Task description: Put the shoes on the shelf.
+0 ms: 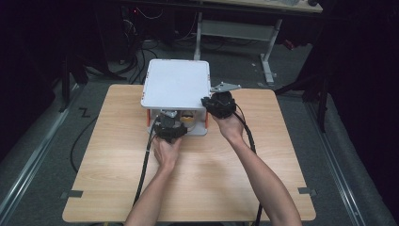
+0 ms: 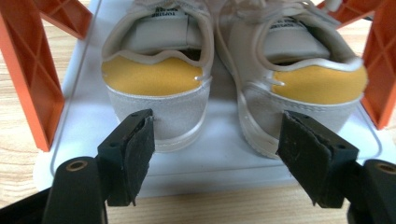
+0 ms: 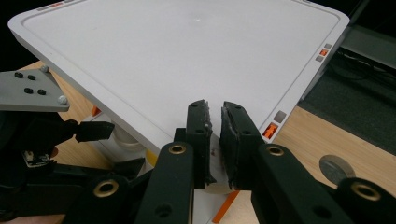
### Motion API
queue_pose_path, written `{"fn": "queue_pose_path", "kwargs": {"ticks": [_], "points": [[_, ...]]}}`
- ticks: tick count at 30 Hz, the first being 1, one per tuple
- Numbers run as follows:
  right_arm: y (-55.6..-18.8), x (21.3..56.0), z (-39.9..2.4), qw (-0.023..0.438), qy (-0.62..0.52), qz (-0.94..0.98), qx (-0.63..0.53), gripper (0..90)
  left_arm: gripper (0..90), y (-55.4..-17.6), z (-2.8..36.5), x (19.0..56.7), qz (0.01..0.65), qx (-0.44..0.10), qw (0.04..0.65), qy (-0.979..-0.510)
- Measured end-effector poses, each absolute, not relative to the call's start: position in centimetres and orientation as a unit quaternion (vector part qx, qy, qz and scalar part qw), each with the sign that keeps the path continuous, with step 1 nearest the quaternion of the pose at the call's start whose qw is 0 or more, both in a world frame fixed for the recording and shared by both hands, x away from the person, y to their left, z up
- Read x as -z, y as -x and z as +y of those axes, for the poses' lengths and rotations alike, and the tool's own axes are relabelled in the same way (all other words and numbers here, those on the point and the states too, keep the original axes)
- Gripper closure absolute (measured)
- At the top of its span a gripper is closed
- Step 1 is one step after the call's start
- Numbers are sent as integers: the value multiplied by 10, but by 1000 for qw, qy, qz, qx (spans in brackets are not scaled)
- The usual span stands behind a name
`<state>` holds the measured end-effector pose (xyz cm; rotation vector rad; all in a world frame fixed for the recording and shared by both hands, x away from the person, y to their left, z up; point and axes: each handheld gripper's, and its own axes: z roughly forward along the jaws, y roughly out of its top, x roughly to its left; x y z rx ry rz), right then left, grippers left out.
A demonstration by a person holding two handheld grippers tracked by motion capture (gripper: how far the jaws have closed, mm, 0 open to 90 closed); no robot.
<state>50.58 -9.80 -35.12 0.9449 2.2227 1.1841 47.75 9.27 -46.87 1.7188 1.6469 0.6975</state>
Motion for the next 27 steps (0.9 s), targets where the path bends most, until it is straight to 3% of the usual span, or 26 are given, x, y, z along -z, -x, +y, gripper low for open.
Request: {"fn": "queue_pose_path", "kwargs": {"ticks": [12,27], "points": [[-495,339,-115,219,-352,790,-451,669,250,-447,104,456,595,-252,363,-671],[-440,362,-198,191,-382,765,-483,607,267,-391,136,427,538,-249,417,-689]]}}
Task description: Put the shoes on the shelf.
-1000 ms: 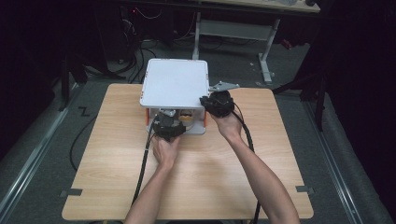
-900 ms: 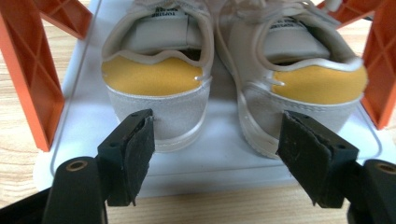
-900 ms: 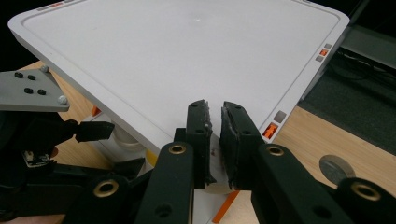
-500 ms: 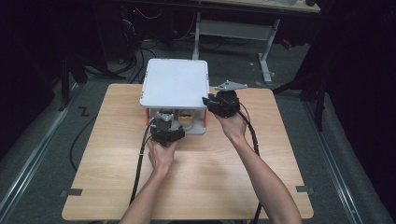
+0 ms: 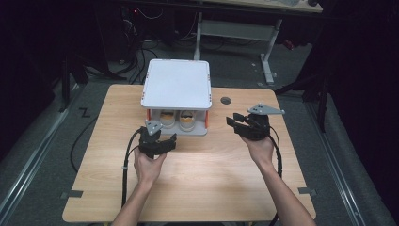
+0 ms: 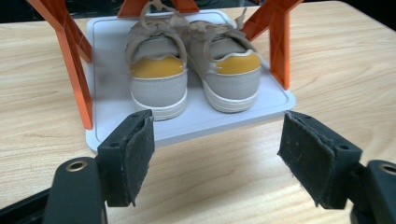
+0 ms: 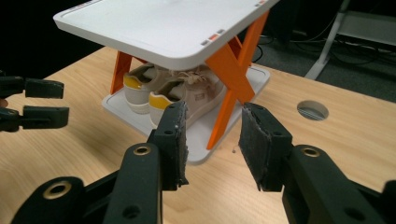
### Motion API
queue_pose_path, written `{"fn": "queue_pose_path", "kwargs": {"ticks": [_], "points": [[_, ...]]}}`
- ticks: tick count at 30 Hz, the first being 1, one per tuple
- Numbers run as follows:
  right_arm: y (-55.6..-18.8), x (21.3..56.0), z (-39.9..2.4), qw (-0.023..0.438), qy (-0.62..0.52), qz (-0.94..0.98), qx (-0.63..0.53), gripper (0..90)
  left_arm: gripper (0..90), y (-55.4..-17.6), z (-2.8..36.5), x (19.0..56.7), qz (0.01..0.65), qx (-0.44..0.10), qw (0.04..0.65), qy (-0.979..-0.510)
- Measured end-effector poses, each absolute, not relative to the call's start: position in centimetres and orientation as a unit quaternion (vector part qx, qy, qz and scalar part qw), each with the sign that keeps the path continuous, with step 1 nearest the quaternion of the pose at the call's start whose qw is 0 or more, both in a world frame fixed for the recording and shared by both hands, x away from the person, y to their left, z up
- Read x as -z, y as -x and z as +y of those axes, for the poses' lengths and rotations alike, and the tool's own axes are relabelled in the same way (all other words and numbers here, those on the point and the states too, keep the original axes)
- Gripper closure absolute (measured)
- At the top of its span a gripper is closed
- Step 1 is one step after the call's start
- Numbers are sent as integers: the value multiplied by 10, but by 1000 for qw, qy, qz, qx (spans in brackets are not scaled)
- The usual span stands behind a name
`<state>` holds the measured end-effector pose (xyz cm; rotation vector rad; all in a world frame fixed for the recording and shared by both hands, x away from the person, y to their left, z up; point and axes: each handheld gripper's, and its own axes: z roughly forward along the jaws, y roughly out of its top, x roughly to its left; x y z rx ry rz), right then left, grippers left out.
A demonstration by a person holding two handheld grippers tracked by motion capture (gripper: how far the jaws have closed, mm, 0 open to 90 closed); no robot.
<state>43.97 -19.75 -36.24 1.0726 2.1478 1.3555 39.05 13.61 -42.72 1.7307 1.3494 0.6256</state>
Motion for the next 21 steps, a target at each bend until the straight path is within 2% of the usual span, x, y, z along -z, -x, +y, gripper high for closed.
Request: {"fn": "queue_pose_path", "kwargs": {"ticks": [12,21], "points": [[-407,380,-243,183,-402,744,-502,562,273,-369,150,423,524,-210,452,-690],[-391,396,-267,177,-417,734,-506,548,267,-355,169,431,531,-215,455,-682]]}}
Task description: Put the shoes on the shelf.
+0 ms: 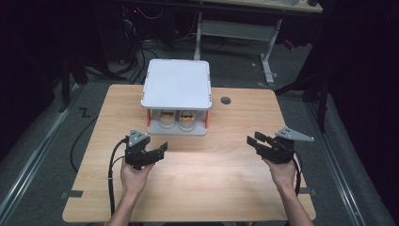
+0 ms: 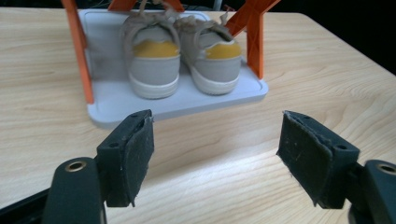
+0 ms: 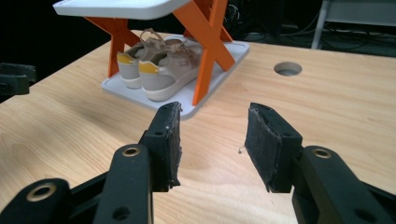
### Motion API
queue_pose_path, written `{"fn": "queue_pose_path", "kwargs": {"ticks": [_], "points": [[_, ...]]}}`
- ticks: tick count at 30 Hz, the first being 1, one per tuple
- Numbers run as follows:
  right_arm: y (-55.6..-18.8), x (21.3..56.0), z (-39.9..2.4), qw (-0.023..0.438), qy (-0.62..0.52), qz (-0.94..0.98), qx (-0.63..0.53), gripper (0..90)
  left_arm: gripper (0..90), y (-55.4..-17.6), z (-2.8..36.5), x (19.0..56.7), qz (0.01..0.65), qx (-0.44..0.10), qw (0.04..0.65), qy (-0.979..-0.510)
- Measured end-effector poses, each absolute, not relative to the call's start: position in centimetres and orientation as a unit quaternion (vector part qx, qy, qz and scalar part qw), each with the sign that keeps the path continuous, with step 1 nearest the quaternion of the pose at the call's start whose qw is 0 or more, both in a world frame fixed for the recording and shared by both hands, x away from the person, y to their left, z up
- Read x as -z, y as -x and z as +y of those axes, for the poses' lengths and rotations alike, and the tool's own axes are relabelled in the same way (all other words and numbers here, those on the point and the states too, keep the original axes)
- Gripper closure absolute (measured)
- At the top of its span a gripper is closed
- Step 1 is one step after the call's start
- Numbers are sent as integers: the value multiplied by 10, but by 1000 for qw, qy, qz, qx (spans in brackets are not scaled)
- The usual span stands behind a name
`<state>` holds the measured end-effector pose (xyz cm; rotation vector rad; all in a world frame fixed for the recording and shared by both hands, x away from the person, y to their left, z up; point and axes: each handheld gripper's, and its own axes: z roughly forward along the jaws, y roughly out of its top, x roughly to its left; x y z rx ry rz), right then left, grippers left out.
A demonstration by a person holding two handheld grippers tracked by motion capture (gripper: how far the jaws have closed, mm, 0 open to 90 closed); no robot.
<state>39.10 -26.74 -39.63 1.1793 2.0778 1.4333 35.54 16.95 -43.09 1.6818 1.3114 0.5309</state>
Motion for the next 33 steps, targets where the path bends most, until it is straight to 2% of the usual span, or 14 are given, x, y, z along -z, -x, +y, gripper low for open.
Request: {"fn": "queue_pose_path", "kwargs": {"ticks": [7,19,28,33], "points": [[-383,416,-283,182,-436,730,-494,522,233,-351,177,445,534,-201,436,-696],[-377,457,-303,200,-475,731,-447,482,210,-350,181,467,537,-212,400,-712],[-384,485,-310,205,-501,741,-397,483,206,-356,177,485,537,-239,332,-738],[-386,495,-310,215,-510,746,-370,480,202,-362,177,493,544,-238,316,-740]]}}
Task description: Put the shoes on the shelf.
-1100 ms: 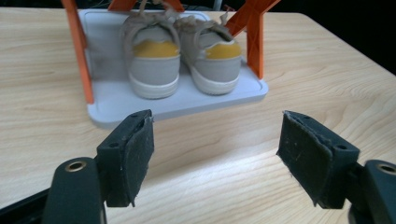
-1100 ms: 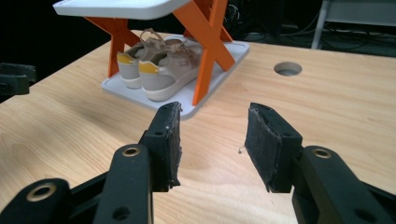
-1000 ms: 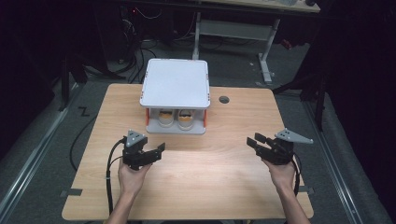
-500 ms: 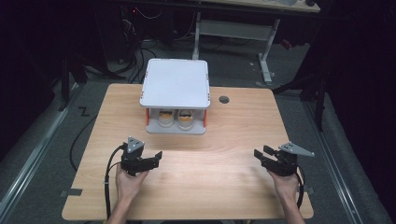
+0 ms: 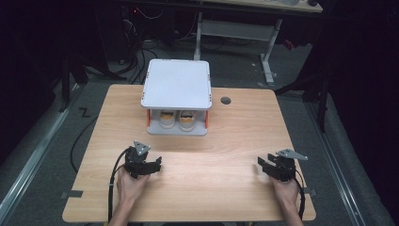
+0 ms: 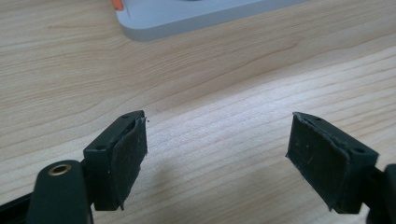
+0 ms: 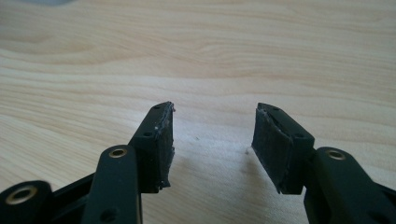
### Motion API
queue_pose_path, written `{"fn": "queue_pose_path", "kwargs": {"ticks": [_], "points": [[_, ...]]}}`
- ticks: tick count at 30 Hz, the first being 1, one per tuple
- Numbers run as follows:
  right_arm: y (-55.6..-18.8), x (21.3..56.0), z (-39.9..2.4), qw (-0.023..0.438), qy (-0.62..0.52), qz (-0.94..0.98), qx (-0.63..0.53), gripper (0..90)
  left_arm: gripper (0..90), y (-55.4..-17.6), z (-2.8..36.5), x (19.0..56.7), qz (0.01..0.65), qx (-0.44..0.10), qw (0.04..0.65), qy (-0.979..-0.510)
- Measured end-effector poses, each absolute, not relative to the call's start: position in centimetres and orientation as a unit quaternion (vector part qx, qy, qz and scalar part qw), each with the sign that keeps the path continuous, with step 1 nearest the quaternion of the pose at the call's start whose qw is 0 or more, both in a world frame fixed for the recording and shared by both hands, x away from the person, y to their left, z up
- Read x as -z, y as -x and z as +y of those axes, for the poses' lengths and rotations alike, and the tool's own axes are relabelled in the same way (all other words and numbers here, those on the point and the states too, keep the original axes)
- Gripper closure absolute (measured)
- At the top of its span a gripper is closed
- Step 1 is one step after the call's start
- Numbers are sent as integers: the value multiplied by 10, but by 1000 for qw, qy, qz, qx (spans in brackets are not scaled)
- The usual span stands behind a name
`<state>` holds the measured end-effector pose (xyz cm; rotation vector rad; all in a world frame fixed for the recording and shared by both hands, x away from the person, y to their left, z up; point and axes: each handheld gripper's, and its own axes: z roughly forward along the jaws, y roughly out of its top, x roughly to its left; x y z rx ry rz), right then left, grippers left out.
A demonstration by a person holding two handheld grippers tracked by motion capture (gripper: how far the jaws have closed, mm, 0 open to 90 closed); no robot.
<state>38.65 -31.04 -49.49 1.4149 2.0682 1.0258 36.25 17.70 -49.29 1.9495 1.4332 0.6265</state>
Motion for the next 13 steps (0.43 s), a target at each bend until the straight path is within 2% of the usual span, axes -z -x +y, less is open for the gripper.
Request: {"fn": "queue_pose_path", "kwargs": {"ticks": [5,9,13], "points": [[-389,500,-310,215,-517,753,-346,455,200,-366,179,503,552,-238,303,-740],[-389,501,-305,233,-509,761,-328,432,190,-363,182,507,554,-239,320,-731],[-390,501,-305,231,-508,762,-328,413,189,-361,182,507,553,-239,322,-730]]}}
